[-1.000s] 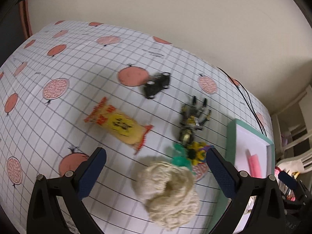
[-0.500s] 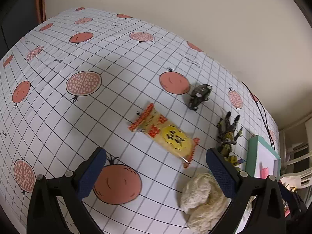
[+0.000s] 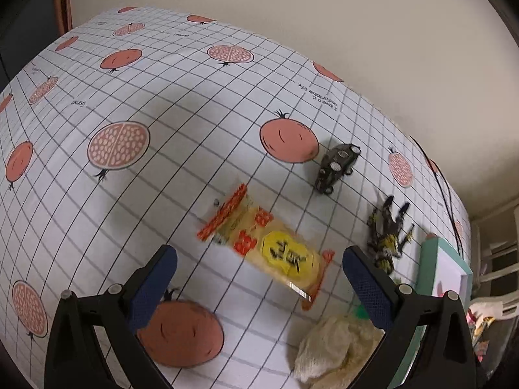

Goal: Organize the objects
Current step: 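Move the left gripper to the yellow cracker packet while the right reaches the lace scrunchie, then grasp the cracker packet with the left gripper while the right grasps the scrunchie, then lift and carry the packet and scrunchie over the tray with both grippers, then lower the packet and scrunchie into the tray and open both grippers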

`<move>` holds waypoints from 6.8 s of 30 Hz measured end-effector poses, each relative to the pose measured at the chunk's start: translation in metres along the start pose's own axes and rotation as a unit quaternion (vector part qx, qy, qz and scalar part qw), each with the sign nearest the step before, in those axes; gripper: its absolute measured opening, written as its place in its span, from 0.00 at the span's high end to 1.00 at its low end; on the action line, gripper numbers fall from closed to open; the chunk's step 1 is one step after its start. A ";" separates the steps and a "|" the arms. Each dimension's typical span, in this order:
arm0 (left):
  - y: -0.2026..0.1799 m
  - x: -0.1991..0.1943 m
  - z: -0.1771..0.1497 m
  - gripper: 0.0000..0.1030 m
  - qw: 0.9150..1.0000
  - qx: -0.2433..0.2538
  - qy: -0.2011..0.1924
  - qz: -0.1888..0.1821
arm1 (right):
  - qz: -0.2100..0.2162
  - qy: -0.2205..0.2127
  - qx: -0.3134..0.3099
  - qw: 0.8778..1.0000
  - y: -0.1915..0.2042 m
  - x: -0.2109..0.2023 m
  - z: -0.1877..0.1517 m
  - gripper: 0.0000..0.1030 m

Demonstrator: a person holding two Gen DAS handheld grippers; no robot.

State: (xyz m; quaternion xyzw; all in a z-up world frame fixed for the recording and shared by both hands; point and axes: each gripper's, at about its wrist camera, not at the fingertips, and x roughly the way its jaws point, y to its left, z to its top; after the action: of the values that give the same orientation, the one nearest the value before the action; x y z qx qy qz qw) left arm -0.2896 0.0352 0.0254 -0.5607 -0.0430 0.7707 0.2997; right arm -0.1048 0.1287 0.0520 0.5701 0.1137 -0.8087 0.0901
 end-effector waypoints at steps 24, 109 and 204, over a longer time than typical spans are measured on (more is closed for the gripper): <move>0.011 0.032 -0.003 0.01 0.994 0.056 0.053 0.074 | 0.002 0.004 -0.001 1.000 0.005 0.002 0.000 0.00; 0.024 -0.026 -0.052 0.64 0.987 0.115 0.088 0.069 | 0.056 -0.046 -0.035 0.997 0.009 -0.024 -0.023 0.80; -0.231 -0.034 -0.093 0.42 0.970 0.218 0.050 -0.099 | -0.077 -0.067 0.153 0.983 -0.211 -0.068 -0.051 0.26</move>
State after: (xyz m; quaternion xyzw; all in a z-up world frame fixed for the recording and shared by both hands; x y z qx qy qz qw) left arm -0.1045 0.1815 0.1128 -0.5128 0.0858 0.6986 0.4916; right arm -0.0937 0.3464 0.1170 0.5110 0.0258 -0.8576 -0.0530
